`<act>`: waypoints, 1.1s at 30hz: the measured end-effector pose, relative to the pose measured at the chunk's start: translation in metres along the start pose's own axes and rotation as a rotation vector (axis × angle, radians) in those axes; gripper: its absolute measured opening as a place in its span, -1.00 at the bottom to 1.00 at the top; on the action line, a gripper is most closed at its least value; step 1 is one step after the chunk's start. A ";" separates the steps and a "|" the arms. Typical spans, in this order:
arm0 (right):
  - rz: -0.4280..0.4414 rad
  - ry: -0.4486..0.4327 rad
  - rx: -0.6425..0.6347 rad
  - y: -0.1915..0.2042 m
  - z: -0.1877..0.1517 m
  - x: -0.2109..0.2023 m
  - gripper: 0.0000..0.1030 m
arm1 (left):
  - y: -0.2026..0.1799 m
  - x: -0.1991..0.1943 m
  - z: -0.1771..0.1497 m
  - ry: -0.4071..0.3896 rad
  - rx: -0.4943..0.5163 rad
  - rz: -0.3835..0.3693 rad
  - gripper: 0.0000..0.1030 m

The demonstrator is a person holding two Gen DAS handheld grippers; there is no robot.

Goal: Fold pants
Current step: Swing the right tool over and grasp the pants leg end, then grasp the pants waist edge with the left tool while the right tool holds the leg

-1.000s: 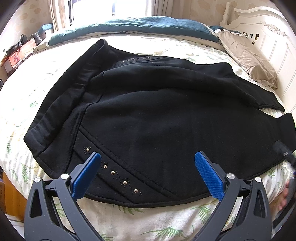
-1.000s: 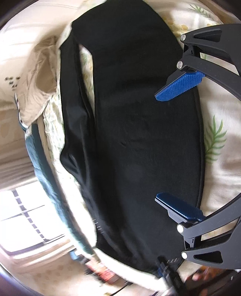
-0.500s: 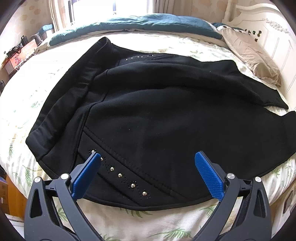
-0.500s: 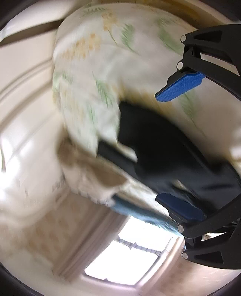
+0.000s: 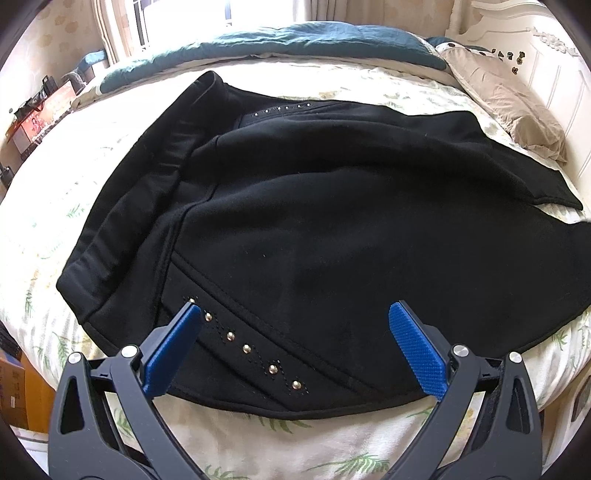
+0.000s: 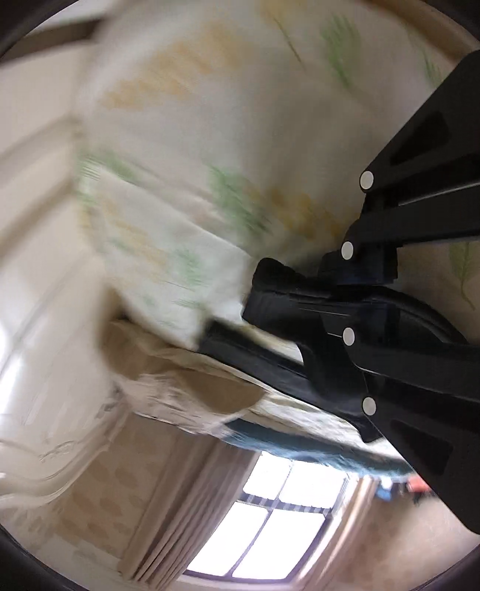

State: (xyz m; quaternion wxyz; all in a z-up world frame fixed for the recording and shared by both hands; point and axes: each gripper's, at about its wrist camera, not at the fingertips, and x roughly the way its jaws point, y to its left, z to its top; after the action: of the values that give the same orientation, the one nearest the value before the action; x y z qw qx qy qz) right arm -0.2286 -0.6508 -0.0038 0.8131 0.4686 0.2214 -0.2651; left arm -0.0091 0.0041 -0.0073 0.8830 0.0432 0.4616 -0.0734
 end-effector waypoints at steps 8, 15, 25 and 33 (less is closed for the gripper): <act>-0.023 0.034 0.040 -0.038 -0.003 0.002 -0.76 | 0.012 0.021 0.003 0.036 -0.018 -0.021 0.96; -0.152 -0.131 -0.106 0.010 -0.010 -0.042 -0.09 | 0.015 0.029 0.001 0.061 -0.009 -0.044 0.96; 0.228 0.249 -0.518 0.181 -0.073 0.054 0.29 | 0.016 -0.027 0.049 -0.098 0.185 -0.048 0.96; 0.388 0.520 -0.856 0.318 -0.131 0.170 0.30 | 0.074 0.041 0.175 -0.048 0.217 -0.098 0.96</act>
State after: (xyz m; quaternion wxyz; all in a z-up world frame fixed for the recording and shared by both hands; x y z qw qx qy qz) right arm 0.0893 -0.4395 0.0370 0.8838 0.1775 0.4133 0.1289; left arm 0.1683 0.0483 0.0592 0.8793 0.1139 0.4312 -0.1670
